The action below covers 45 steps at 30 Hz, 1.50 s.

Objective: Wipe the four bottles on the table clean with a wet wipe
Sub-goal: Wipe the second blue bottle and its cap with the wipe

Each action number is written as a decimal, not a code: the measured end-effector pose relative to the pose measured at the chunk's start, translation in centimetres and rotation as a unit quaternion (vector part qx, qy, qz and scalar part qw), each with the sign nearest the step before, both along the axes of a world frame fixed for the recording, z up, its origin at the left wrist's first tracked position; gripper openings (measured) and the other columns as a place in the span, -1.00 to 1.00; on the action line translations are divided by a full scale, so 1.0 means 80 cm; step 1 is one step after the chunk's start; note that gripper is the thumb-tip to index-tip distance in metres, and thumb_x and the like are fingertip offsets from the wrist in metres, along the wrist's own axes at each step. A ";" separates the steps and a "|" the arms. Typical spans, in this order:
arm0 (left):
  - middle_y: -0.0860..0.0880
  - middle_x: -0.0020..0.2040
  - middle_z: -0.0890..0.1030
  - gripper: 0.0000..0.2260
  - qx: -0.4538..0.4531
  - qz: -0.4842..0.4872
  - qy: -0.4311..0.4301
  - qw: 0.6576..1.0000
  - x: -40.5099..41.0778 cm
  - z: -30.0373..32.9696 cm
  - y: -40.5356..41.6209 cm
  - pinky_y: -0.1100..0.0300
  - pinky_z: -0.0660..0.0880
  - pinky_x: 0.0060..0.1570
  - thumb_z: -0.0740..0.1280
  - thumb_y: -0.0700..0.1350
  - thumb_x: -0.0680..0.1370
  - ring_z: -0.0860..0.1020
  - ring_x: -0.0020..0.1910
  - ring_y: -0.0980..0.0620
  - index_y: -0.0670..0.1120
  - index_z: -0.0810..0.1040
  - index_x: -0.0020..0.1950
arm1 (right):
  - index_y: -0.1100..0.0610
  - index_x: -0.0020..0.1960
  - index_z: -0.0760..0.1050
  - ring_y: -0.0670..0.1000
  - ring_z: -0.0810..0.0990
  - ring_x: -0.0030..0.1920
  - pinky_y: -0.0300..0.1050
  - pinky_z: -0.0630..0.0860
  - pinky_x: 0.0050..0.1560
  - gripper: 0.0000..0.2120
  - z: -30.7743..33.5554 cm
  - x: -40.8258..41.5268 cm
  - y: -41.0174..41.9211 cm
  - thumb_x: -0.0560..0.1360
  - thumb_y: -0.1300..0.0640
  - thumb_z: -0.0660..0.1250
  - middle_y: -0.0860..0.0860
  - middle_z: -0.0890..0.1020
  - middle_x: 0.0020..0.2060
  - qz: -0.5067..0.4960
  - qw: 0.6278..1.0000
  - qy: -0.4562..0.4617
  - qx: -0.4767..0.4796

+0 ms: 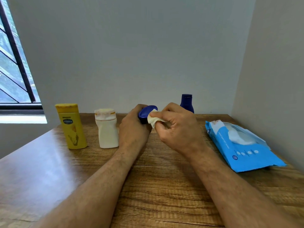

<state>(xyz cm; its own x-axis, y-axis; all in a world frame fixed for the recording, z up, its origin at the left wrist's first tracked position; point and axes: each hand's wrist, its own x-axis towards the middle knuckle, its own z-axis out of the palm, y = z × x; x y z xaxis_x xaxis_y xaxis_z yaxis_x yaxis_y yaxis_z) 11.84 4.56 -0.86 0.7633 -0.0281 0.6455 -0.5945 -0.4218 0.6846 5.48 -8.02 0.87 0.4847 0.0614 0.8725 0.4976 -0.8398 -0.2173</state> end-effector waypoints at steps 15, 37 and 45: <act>0.19 -0.07 0.67 -0.71 -0.085 -0.104 0.006 0.991 -0.001 -0.001 -0.002 0.21 0.59 -0.02 0.53 -0.12 0.48 0.62 -0.06 0.23 0.17 0.57 0.10 | 0.06 0.21 0.63 -0.18 0.52 -0.16 -0.46 0.42 -0.19 -0.75 0.003 0.008 -0.005 0.54 0.12 0.40 -0.14 0.54 -0.17 0.019 0.993 0.001 0.116; 0.14 0.61 0.18 -0.17 -0.033 -0.246 0.131 0.960 -0.004 0.009 0.010 0.13 0.16 0.57 0.14 -0.50 0.30 0.15 0.58 0.16 -0.01 0.39 0.53 | 0.08 0.01 0.68 -0.08 0.69 -0.16 -0.22 0.62 -0.28 -0.85 -0.003 0.025 -0.016 0.53 0.03 0.42 -0.05 0.72 -0.19 0.129 0.877 0.201 0.416; 0.09 0.54 0.32 -0.37 -0.216 -0.311 0.196 0.905 -0.014 0.014 0.000 0.10 0.58 0.19 0.20 -0.38 0.62 0.53 0.34 0.03 0.12 0.24 0.60 | 0.05 0.07 0.67 -0.21 0.65 -0.15 -0.35 0.57 -0.29 -0.84 -0.007 0.021 -0.010 0.54 0.04 0.39 -0.14 0.70 -0.17 0.110 0.915 0.198 0.333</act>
<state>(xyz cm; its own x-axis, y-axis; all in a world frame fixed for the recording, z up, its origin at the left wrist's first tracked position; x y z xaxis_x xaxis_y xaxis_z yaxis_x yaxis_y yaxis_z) 10.76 4.56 0.30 0.8597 -0.3398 0.3814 -0.3003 0.2678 0.9155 7.14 -8.84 0.29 0.8103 -0.2861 0.5114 0.4111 -0.3443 -0.8441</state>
